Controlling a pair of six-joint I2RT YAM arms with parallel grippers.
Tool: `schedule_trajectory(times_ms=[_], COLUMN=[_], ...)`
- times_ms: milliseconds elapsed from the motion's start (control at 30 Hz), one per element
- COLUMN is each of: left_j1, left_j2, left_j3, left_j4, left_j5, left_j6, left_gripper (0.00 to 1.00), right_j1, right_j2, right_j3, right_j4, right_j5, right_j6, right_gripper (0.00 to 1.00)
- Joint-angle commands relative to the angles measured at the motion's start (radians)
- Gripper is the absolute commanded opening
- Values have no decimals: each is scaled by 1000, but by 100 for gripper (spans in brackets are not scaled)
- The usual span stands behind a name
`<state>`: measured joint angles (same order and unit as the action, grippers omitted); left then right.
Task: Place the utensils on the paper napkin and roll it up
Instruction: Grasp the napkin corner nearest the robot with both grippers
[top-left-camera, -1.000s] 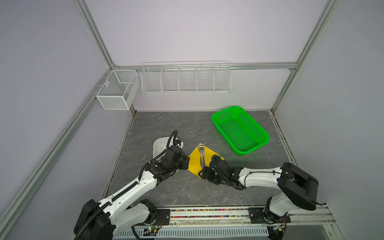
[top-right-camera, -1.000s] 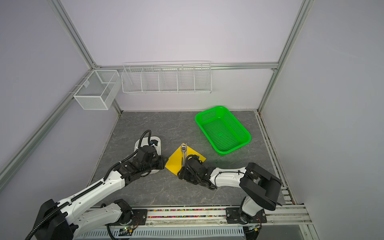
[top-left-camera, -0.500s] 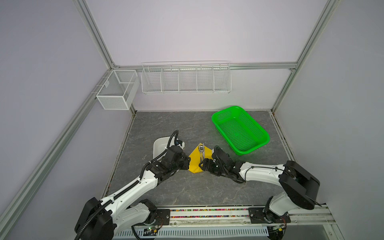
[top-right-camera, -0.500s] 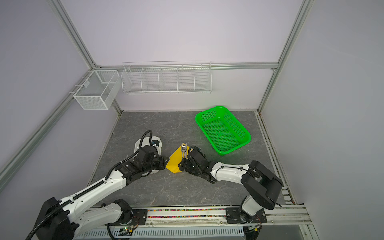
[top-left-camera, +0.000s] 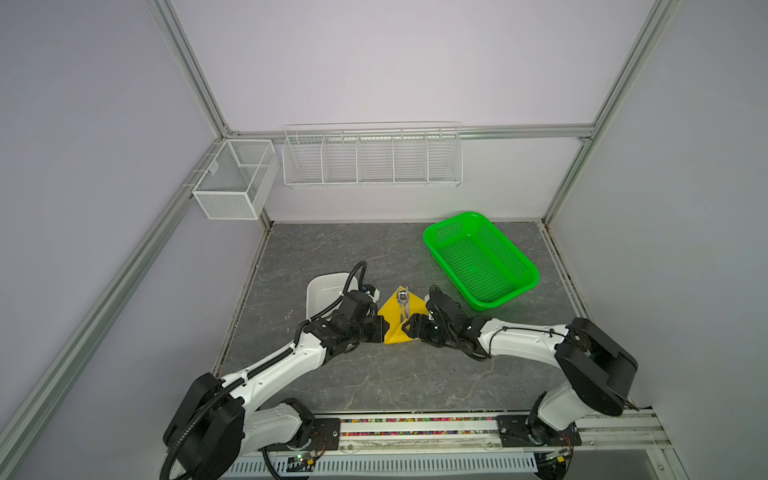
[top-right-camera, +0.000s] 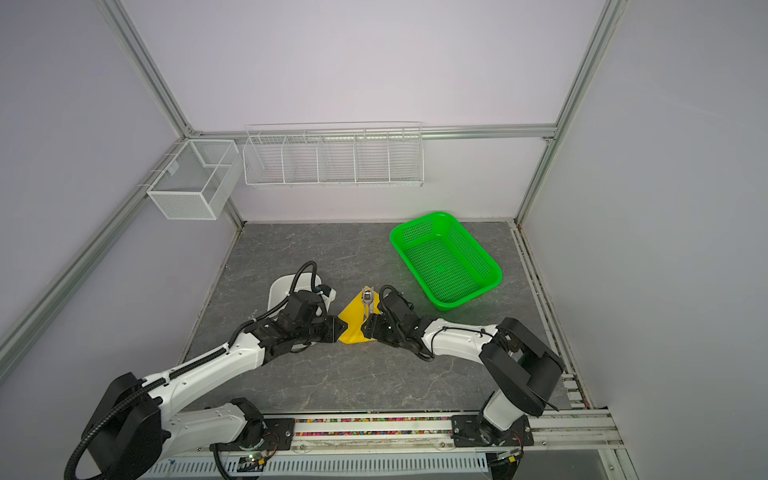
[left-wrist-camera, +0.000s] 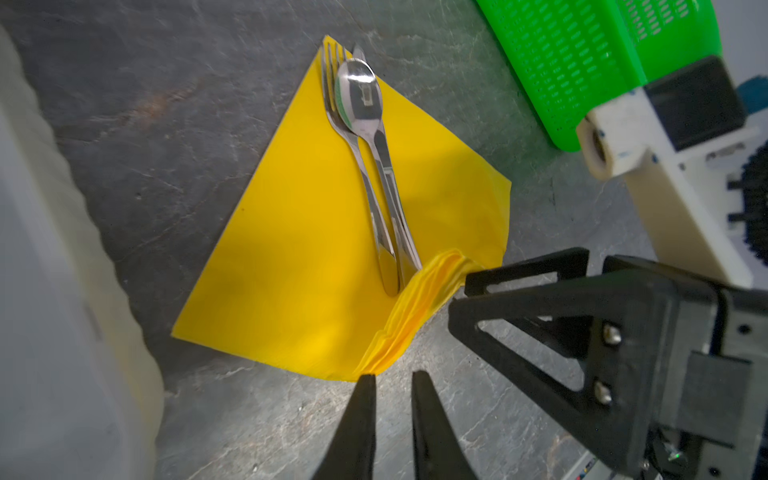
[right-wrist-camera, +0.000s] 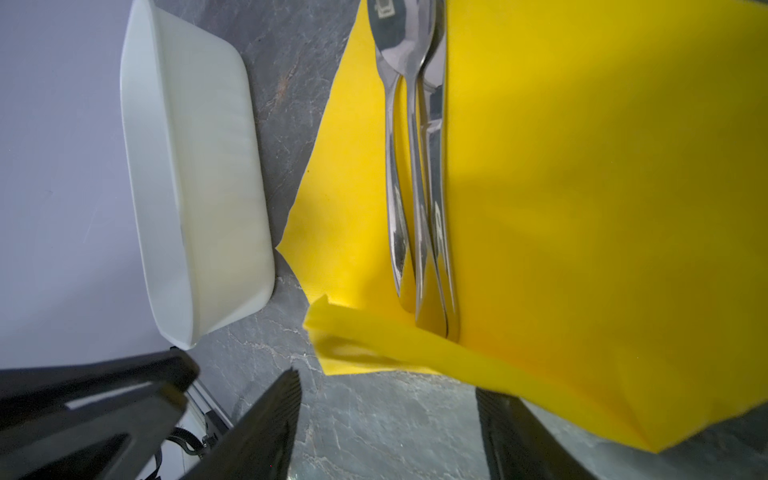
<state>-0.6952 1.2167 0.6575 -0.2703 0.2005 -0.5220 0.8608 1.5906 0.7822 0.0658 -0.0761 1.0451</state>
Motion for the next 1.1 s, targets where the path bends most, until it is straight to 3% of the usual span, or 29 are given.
schedule_trajectory(times_ms=[0,133,433,700,1067], left_j1=[-3,-4,-7,-51,-61], left_j2=[50,113,219,336,443], left_j3=[38,61,111,211,237], left_j4=[37,52,81,-8,6], left_j5=[98,149,193,114,45], left_j6=[-11,-12,-15,50,10], left_gripper=[14,9,8,6,2], right_j1=[-9,-14,-27,-30,-33], right_j2=[7,11,25,47,46], right_j3=[32,44,32,34,40], right_j4=[-60,-102,-79,-77,-120], right_j5=[3,12,3,-7,6], right_j6=[-40,-62,-76,-83,-100], right_gripper=[63,55,42,36,34])
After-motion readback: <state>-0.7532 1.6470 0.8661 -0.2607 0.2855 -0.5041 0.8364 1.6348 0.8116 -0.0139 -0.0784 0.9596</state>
